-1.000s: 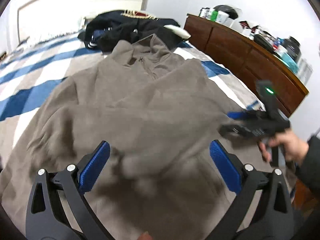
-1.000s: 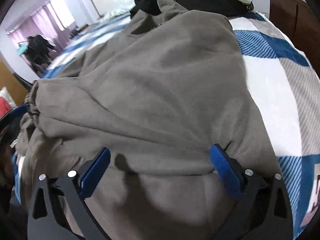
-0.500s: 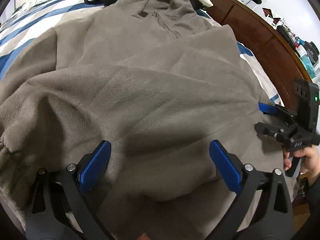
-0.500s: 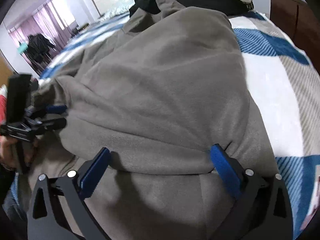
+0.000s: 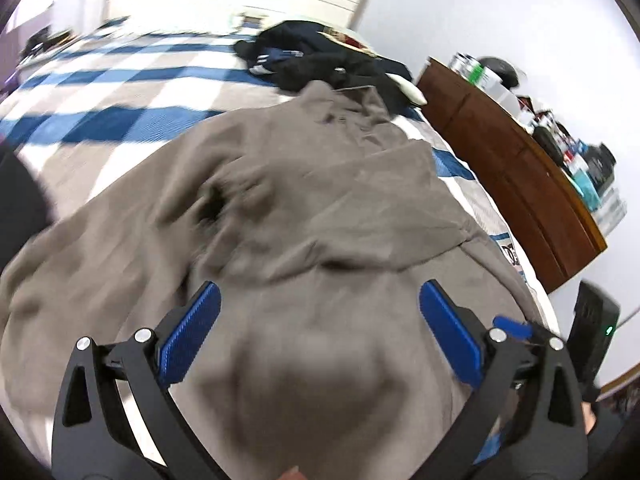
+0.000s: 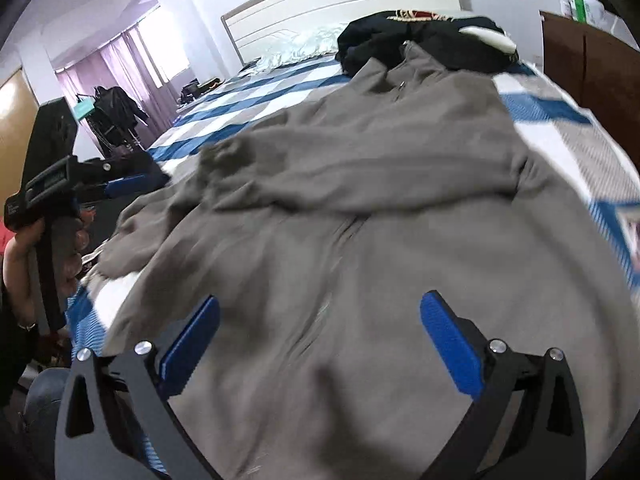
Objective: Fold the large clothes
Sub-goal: 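Move the left gripper to the other sleeve cuff of the jacket, then grasp the other sleeve cuff with the left gripper and lift it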
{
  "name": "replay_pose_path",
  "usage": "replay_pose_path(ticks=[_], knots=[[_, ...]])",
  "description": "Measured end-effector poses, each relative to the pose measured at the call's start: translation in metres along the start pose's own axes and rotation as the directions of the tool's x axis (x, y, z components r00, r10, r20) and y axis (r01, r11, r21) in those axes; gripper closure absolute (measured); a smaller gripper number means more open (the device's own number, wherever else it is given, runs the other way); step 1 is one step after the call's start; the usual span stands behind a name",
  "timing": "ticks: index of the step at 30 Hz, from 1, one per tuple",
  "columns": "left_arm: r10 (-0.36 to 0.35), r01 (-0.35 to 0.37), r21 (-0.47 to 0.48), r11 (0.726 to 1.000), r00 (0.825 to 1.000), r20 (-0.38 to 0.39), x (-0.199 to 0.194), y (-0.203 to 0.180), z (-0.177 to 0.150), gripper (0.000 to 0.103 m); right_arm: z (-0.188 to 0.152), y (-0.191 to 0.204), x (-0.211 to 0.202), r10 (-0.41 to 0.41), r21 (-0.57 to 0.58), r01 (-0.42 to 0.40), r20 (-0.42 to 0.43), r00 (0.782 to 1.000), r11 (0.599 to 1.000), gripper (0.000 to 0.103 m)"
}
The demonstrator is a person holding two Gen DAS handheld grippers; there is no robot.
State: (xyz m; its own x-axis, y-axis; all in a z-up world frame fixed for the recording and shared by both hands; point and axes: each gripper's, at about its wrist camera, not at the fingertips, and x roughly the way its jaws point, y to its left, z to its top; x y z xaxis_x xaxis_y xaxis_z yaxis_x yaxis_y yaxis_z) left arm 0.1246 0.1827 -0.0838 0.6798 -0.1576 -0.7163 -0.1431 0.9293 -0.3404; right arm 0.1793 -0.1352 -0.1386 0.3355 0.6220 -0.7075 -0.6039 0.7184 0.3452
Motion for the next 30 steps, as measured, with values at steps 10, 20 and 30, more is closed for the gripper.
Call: replay_pose_path(ticks=[10, 20, 30], knots=[[0.152, -0.125, -0.202, 0.971, 0.981, 0.121, -0.094, 0.113, -0.084, 0.005, -0.036, 0.035, 0.003, -0.046, -0.068, 0.045, -0.017, 0.999, 0.997, 0.005], [0.049, 0.064, -0.643, 0.763, 0.986, 0.157, -0.073, 0.206, -0.120, 0.005, -0.050, 0.035, 0.042, -0.082, -0.136, 0.067, -0.108, 0.991, 0.988, 0.004], [0.108, 0.091, -0.760, 0.643, 0.972, 0.208, -0.023, 0.241, -0.098, 0.005, -0.049, 0.034, 0.045, -0.065, -0.149, 0.048, -0.109, 0.992, 0.988, 0.004]])
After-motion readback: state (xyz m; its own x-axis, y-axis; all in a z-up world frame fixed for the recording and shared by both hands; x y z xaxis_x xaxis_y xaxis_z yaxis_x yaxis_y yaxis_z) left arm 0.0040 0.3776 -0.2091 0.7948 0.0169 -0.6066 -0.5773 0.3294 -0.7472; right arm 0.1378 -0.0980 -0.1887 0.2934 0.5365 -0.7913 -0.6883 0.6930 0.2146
